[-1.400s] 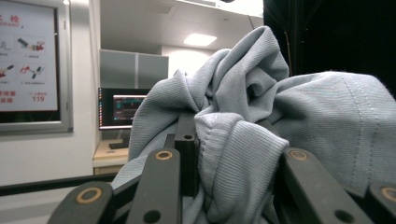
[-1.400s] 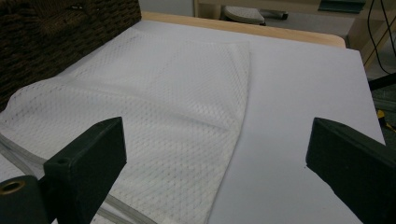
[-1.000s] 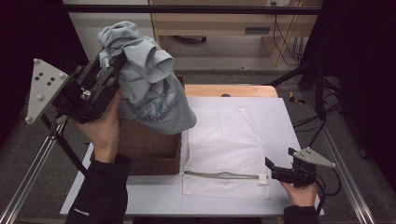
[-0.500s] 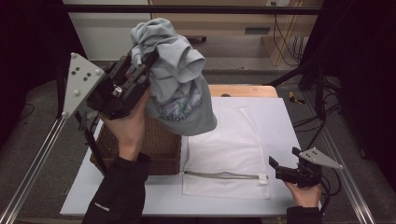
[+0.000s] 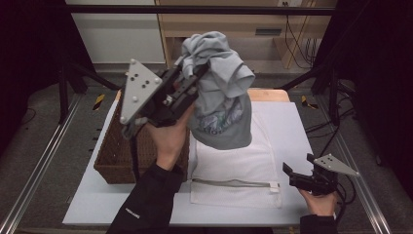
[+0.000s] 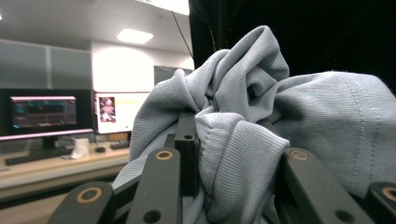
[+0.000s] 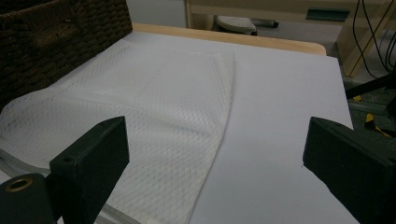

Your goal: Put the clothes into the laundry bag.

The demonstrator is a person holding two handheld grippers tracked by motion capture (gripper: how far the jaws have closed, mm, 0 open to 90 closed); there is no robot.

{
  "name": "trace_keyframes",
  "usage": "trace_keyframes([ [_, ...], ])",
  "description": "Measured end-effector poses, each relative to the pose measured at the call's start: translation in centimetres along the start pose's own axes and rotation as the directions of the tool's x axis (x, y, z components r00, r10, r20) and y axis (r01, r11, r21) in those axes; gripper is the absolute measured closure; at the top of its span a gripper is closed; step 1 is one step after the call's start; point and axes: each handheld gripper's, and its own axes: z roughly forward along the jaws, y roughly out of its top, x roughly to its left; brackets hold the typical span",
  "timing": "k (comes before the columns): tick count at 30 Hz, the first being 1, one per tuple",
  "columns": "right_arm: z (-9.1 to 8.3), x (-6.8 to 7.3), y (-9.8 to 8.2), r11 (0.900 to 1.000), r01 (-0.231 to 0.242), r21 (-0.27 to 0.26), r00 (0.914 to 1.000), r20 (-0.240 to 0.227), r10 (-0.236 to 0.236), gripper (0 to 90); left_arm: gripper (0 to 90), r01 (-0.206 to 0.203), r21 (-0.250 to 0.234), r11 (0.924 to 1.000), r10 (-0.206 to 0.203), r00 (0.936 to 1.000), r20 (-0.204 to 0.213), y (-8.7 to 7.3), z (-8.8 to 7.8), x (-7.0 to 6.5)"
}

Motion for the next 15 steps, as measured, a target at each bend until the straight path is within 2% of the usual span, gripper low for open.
trace_keyframes([
  [3,0.2,0.1,-0.1,1.000,0.005,0.010,1.0000,-0.007,-0.005,8.5,69.1,0.010,0.025,0.9996,-0.011,0.9994,0.032,-1.5,1.1,-1.2],
  [5,0.1,0.1,-0.1,1.000,0.009,0.004,0.9999,-0.008,-0.009,8.7,69.1,0.009,0.033,0.9994,-0.010,0.9991,0.041,-1.9,1.4,-1.5],
  [7,0.0,0.1,-0.1,1.000,0.004,0.003,1.0000,-0.007,-0.004,8.8,69.0,0.009,0.074,0.9972,-0.014,0.9978,0.065,-3.2,2.3,-2.4],
  [8,-0.1,0.0,-0.1,1.000,0.004,0.001,1.0000,-0.006,-0.004,8.9,69.1,-0.004,0.080,0.9968,-0.001,0.9979,0.064,-3.7,2.4,-2.6],
  [10,-0.1,-0.1,-0.2,1.000,-0.003,0.002,0.9999,-0.010,0.003,9.1,69.0,0.000,0.109,0.9940,-0.008,0.9970,0.077,-4.9,2.6,-3.1],
  [11,-0.1,-0.2,-0.2,1.000,0.000,0.004,1.0000,-0.006,0.000,9.2,69.0,0.000,0.109,0.9940,-0.008,0.9970,0.077,-4.9,2.6,-3.1],
  [15,0.0,-0.1,-0.2,1.000,0.002,0.004,1.0000,-0.006,-0.002,9.3,68.9,-0.008,0.180,0.9836,-0.009,0.9952,0.098,-7.7,3.1,-3.9],
])
